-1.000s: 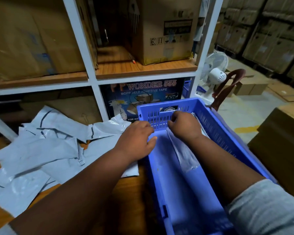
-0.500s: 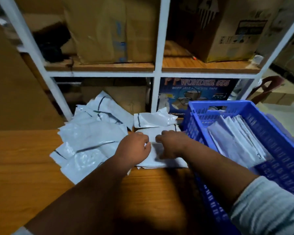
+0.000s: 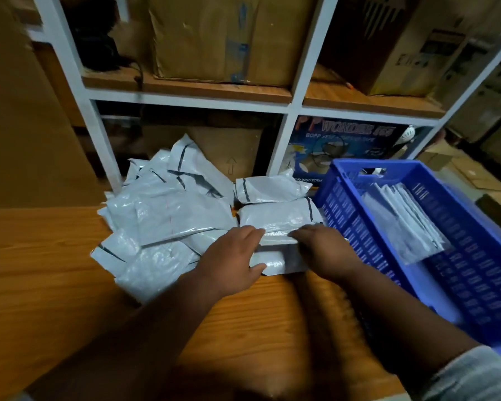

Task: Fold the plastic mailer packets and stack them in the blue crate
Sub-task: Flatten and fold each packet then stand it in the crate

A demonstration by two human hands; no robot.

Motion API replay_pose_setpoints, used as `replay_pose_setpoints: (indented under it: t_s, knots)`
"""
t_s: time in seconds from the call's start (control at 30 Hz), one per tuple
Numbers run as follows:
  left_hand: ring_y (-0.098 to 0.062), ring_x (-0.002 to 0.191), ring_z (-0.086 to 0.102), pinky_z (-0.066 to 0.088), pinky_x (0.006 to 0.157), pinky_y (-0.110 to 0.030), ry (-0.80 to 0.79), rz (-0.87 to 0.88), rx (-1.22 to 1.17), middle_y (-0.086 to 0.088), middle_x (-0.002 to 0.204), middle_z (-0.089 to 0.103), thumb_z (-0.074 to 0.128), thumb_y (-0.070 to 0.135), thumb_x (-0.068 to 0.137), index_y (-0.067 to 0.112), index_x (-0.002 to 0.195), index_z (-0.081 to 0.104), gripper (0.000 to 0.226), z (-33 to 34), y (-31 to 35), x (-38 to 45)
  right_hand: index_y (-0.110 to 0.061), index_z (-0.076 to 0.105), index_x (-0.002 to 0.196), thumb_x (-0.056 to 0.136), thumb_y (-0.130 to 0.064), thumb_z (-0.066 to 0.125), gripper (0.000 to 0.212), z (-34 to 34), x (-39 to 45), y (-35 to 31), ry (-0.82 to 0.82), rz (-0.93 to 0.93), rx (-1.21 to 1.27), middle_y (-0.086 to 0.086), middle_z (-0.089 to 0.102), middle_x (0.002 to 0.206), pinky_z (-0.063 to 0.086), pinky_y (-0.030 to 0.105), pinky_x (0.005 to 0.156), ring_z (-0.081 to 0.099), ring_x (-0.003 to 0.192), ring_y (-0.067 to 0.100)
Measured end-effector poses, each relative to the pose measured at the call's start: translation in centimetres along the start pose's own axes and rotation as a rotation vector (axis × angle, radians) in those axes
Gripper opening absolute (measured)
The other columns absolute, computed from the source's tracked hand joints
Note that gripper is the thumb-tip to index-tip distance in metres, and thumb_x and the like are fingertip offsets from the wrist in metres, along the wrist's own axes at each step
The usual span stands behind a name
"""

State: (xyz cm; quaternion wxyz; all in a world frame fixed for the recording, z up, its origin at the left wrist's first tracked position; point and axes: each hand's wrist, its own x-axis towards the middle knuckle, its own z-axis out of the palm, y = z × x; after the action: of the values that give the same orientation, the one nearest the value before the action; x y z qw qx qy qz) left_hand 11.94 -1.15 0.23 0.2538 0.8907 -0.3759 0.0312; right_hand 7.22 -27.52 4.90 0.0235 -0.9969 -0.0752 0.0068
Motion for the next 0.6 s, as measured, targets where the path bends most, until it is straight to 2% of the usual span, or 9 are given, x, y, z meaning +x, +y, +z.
replay_pose_setpoints:
  t_s: [0.07,0.13,0.17,0.2,0.27,0.37,0.43,0.5,0.6]
  knots:
    - [-0.016,0.127,0.057,0.052,0.104,-0.036,-0.003,-0.046,-0.153,0.005,0.143,0.061,0.076,0.053,0.093,0.029,0.148,0.055,0.063,0.1,0.0,-0.2,-0.029,0.068,0.127,0.093,-0.024,0.059,0.035,-0.7,-1.5,-1.3,0.092,-0.019,0.054,-0.005,0.072,0.112,0.054,0.042,0.086,0.066,0.102,0.022]
    - [-0.013,0.095,0.065,0.056,0.081,-0.039,-0.015,-0.177,-0.381,0.008,0.104,0.070,0.075,0.054,0.095,0.035,0.110,0.067,0.026,-0.1,0.2,-0.3,-0.024,0.067,0.128,0.097,-0.022,0.065,0.031,-1.1,-3.1,-2.7,0.142,-0.023,0.136,-0.001,0.072,0.111,0.053,0.041,0.085,0.065,0.100,0.022]
    - [-0.014,0.082,0.065,0.054,0.073,-0.039,-0.015,-0.245,-0.493,0.007,0.088,0.067,0.072,0.055,0.096,0.032,0.096,0.064,0.024,-0.2,0.2,-0.3,-0.023,0.065,0.130,0.101,-0.025,0.067,0.029,-1.2,-3.9,-3.4,0.169,-0.021,0.173,0.001,0.073,0.109,0.054,0.041,0.084,0.066,0.099,0.022]
    - [-0.013,0.078,0.065,0.052,0.071,-0.039,-0.003,-0.294,-0.603,0.006,0.082,0.066,0.069,0.056,0.098,0.030,0.091,0.063,0.027,-0.2,0.1,-0.4,-0.023,0.063,0.132,0.104,-0.032,0.065,0.029,-1.1,-4.5,-3.8,0.182,0.005,0.210,0.000,0.072,0.107,0.054,0.041,0.082,0.067,0.097,0.021]
    - [-0.008,0.088,0.068,0.053,0.077,-0.035,0.019,-0.359,-0.762,0.011,0.090,0.071,0.064,0.056,0.103,0.029,0.100,0.068,0.027,-0.1,0.0,-1.3,-0.028,0.058,0.136,0.109,-0.045,0.055,0.032,-0.6,-5.5,-4.2,0.205,0.128,0.276,-0.009,0.067,0.090,0.053,0.038,0.076,0.065,0.084,0.015]
    - [-0.009,0.097,0.069,0.054,0.087,-0.037,-0.019,-0.450,-0.811,0.008,0.099,0.074,0.056,0.060,0.105,0.026,0.107,0.069,0.036,0.9,-0.1,-4.1,-0.029,0.054,0.135,0.110,-0.047,0.048,0.031,0.9,-6.5,-4.7,0.278,0.255,0.244,-0.014,0.055,0.072,0.052,0.037,0.066,0.063,0.067,0.015]
    - [-0.019,0.095,0.071,0.059,0.086,-0.047,-0.029,-0.515,-0.789,-0.001,0.099,0.073,0.052,0.066,0.103,0.023,0.104,0.068,0.046,2.2,0.1,-6.5,-0.030,0.052,0.135,0.109,-0.047,0.047,0.031,1.9,-6.9,-5.6,0.266,0.225,0.181,-0.008,0.064,0.076,0.057,0.041,0.065,0.067,0.068,0.020]
    - [-0.023,0.093,0.072,0.062,0.083,-0.047,0.021,-0.596,-0.817,-0.004,0.098,0.074,0.051,0.062,0.105,0.021,0.104,0.069,0.044,3.1,0.4,-8.8,-0.031,0.053,0.136,0.110,-0.049,0.046,0.033,3.0,-7.1,-6.6,0.242,0.199,0.156,-0.005,0.071,0.086,0.058,0.043,0.067,0.069,0.074,0.020]
    - [-0.026,0.088,0.074,0.064,0.066,-0.047,0.102,-0.815,-0.818,-0.004,0.096,0.073,0.051,0.053,0.109,0.024,0.109,0.069,0.034,4.0,0.9,-11.7,-0.029,0.060,0.132,0.111,-0.049,0.045,0.033,4.9,-7.4,-7.6,0.235,0.133,0.164,-0.005,0.071,0.108,0.057,0.041,0.080,0.067,0.093,0.016]
